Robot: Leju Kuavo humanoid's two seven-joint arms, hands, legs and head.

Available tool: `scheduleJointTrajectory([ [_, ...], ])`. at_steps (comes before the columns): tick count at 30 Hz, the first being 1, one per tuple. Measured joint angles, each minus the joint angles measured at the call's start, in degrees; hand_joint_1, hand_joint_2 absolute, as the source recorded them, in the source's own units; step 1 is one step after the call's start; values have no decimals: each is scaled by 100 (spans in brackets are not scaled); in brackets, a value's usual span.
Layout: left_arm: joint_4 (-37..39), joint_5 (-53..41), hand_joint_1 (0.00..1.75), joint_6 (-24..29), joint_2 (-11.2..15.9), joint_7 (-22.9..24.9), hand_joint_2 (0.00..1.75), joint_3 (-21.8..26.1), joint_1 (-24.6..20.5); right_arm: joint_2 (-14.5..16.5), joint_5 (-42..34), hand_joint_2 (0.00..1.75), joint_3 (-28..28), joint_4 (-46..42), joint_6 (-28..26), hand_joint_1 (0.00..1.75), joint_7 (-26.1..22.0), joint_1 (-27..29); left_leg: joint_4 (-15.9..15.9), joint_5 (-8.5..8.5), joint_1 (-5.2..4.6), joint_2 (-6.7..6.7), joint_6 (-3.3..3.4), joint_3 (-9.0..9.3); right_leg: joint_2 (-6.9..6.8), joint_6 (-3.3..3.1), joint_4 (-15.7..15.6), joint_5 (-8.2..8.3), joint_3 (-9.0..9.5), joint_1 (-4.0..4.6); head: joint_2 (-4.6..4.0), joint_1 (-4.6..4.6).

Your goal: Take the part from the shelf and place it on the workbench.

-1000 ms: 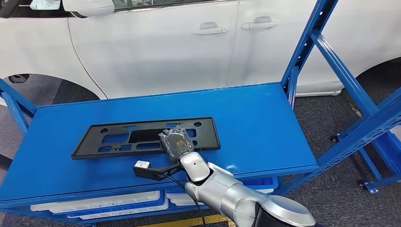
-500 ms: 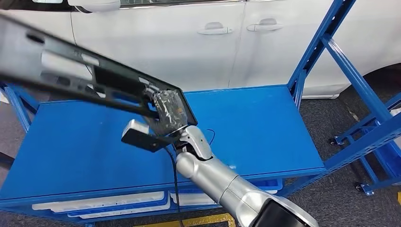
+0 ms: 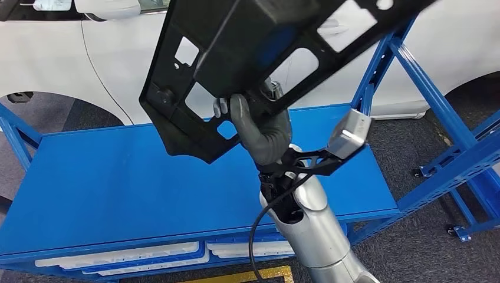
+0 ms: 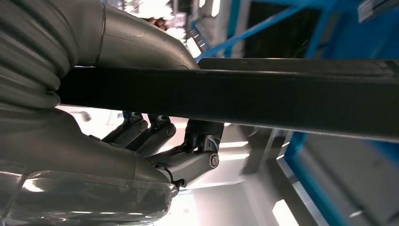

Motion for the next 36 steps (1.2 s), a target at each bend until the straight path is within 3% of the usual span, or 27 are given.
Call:
scheduleJointTrajectory([
  [2, 0, 0, 0, 10, 1, 5, 175, 27, 3, -110, -40, 175, -27, -293, 44, 175, 23, 121, 565, -148, 4, 0, -23, -280, 7, -8, 2, -11, 17, 2, 0, 1],
  [3, 0, -1, 0, 13, 0, 8, 175, 43, 3, -154, -51, 175, -37, -394, 47, 175, 39, 171, 524, -52, 4, 0, -22, -273, 14, -5, 3, -17, 29, 3, 0, 1],
  [5, -1, -2, 0, 14, 0, 10, 175, 75, -3, -209, -67, 175, -52, -549, 54, 175, 62, 228, -198, 370, 3, 1, 9, 59, 30, 13, 11, -35, 59, 5, -1, 1],
  [7, -2, -2, 0, 14, 1, 11, 175, 102, -19, -244, -74, 175, -61, -672, 63, 175, 62, 241, -931, 623, -23, -4, 70, 421, 39, 50, 21, -50, 70, 22, -1, 4],
  [8, -2, -2, 0, 14, 1, 12, 175, 110, -23, -257, -74, 175, -65, -720, 65, 175, 62, 246, -1084, 645, -38, -8, 98, 494, 41, 74, 24, -51, 66, 28, -1, 5],
  [12, -2, -5, 0, 39, -3, 14, 175, 121, -21, -312, -63, 175, -85, -844, 121, 175, 40, 277, -1190, 677, -29, -4, 220, 522, 39, 189, 93, -105, 27, 23, 0, 9],
  [14, -2, -14, 0, 101, -8, 15, 175, 126, -27, -358, -27, 175, -90, -940, 247, 175, -44, 299, -1221, 719, -4, 10, 274, 529, 30, 240, 577, -417, -182, 9, 0, 17],
  [16, -2, -36, 0, 184, -10, 19, 175, 139, -27, -439, 49, 175, -92, -1087, 377, 175, -106, 375, -1198, 735, -7, 15, 293, 503, 27, 281, 1365, -811, -534, -12, 0, 25],
  [17, -2, -52, 0, 222, -12, 23, 175, 146, -26, -484, 94, 175, -90, -1168, 422, 175, -107, 429, -1181, 735, -7, 15, 293, 485, 26, 296, 1622, -892, -647, -24, 0, 25],
  [18, -1, -66, 0, 251, -14, 29, 175, 152, -24, -528, 133, 175, -87, -1247, 465, 175, -98, 479, -1162, 735, -6, 13, 292, 466, 24, 306, 1672, -861, -659, -38, 0, 25],
  [19, -1, -78, 0, 269, -16, 37, 175, 156, -23, -566, 163, 175, -84, -1311, 504, 175, -85, 516, -1142, 733, -6, 12, 289, 449, 23, 311, 1518, -742, -572, -51, 0, 25],
  [21, -1, -107, 0, 282, -19, 61, 175, 160, -24, -641, 213, 175, -69, -1424, 591, 175, -60, 565, -1090, 725, -4, 7, 266, 415, 17, 297, 733, -401, -158, -69, 0, 24],
  [23, -2, -138, 0, 298, -20, 90, 175, 166, -28, -712, 282, 175, -19, -1495, 678, 175, -53, 623, -1044, 728, -17, -1, 206, 378, 22, 249, 198, -209, 99, -52, 0, 22],
  [27, -2, -209, 0, 352, -25, 157, 175, 215, -32, -832, 560, 175, 207, -1485, 812, 175, -68, 748, -1026, 733, -7, -4, 61, 333, 26, 96, 123, -96, 53, -33, 0, 23],
  [29, -2, -268, 0, 361, -30, 189, 175, 244, -37, -868, 801, 175, 394, -1350, 823, 175, -107, 765, -714, 427, 6, 0, 16, 219, 5, 15, 74, -6, -1, -48, 0, 17],
  [31, -2, -328, 0, 362, -28, 205, 175, 261, -54, -900, 1012, 175, 638, -1068, 828, 175, -185, 784, -16, -68, 9, 1, -11, 3, -5, -19, 72, 77, -98, -30, -1, 15],
  [33, -2, -381, 0, 363, -28, 207, 175, 267, -68, -941, 1124, 175, 911, -685, 892, 175, -284, 800, 457, -330, 8, 1, -16, -64, -9, -30, 77, 167, -219, -3, -1, 12],
  [34, -2, -405, 0, 365, -28, 206, 175, 271, -73, -964, 1147, 175, 1049, -494, 950, 175, -322, 802, 387, -308, 7, 1, -3, 57, -9, -31, 79, 213, -278, 12, -1, 10],
  [36, -3, -447, 0, 371, -25, 203, 175, 286, -97, -1003, 1154, 175, 1325, -171, 1095, 175, -364, 802, -342, -82, -8, 2, 65, 599, -8, -24, 83, 306, -373, 38, -1, 8],
])
